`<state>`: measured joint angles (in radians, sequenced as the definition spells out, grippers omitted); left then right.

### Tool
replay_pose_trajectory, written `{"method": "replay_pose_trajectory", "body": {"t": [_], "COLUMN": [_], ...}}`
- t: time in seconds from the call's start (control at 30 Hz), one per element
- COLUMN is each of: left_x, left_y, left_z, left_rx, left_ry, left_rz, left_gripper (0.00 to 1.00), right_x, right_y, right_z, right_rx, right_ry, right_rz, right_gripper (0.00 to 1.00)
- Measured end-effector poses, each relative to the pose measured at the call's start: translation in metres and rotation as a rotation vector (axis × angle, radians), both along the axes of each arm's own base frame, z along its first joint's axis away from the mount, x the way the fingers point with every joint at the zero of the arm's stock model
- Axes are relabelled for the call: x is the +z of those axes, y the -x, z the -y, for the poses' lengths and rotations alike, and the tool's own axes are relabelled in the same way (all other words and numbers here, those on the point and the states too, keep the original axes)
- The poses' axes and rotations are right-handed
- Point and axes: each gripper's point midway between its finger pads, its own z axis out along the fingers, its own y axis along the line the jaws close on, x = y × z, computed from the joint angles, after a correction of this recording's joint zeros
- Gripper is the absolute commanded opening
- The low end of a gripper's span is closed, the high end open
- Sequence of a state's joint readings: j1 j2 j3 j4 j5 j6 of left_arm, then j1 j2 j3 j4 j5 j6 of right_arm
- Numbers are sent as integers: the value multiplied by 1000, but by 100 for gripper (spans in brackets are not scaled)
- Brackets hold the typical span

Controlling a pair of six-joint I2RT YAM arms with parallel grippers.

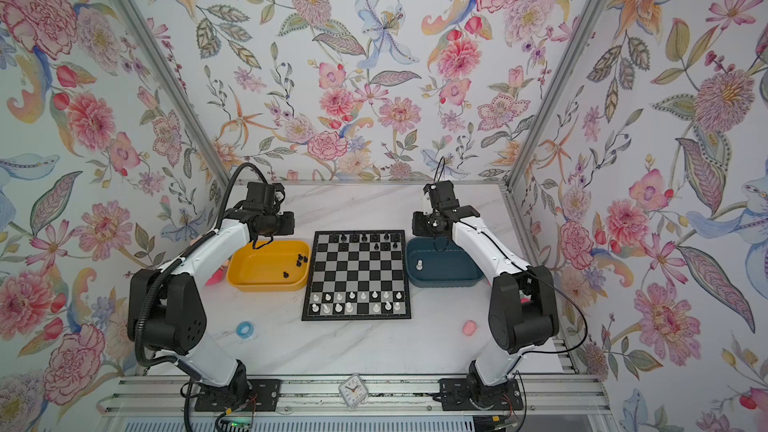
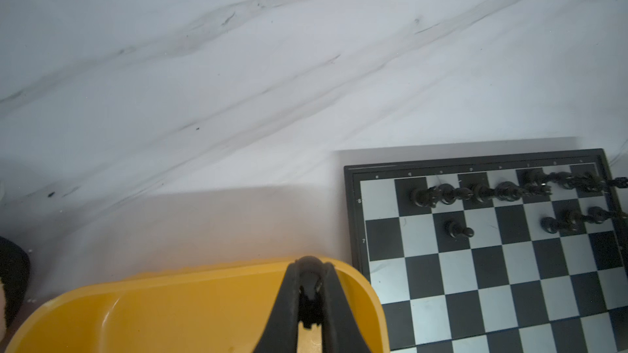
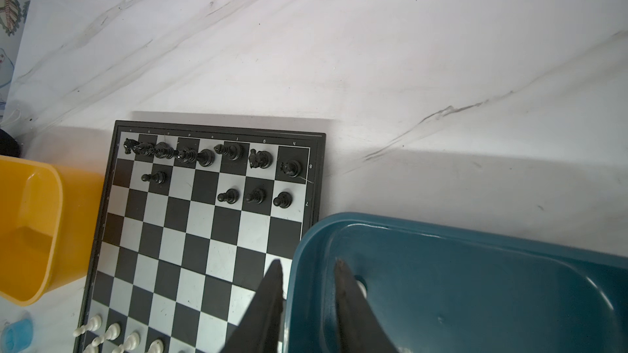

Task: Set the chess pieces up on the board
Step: 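Lift the black pawn and carry it over the board's farthest rows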

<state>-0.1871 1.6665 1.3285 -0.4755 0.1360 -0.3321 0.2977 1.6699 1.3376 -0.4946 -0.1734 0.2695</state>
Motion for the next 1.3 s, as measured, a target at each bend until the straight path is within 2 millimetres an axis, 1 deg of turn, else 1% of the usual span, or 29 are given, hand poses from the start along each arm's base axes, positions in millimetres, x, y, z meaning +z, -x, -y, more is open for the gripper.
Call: {"method": "replay_pose_trajectory", "body": {"t": [0.07, 0.13, 0.2, 0.3, 0.37, 0.5, 0.6, 0.73, 1.03, 1.17, 1.3], "left_x": [15, 24, 25, 12, -4, -33, -48, -61, -76, -86, -91], "left_y": [-7, -15, -21, -26, -26, -23, -22, -23, -31, -30, -30], "left_z": [11, 23, 36, 55, 65, 77, 81, 84, 87, 86, 85], "left_rx": [-24, -52, -81, -120, -141, -168, -177, -181, -180, -178, -177], "left_ry": [-6, -8, -12, -21, -29, -44, -52, -59, -67, -77, -82], "left_rz": [30, 50, 53, 24, -12, -79, -114, -139, -162, -186, -198], "left_gripper": [5, 5, 5, 5, 4, 4, 4, 4, 3, 3, 3], "right_x": [0, 0, -2, -4, -5, -6, -7, -8, -7, -7, -7], "right_y": [1, 3, 5, 7, 8, 8, 7, 7, 7, 6, 6], "right_z": [0, 1, 1, 2, 2, 2, 3, 4, 2, 3, 3], "right_rx": [2, 1, 2, 3, 5, 3, 0, -2, 5, 6, 4], "right_ry": [-5, -7, -8, -14, -18, -27, -32, -35, -45, -51, -51], "right_rz": [6, 7, 4, 1, -1, 0, 0, -2, 0, 1, 1], "right_gripper": [28, 28, 28, 28, 27, 27, 27, 26, 26, 26, 26]}}
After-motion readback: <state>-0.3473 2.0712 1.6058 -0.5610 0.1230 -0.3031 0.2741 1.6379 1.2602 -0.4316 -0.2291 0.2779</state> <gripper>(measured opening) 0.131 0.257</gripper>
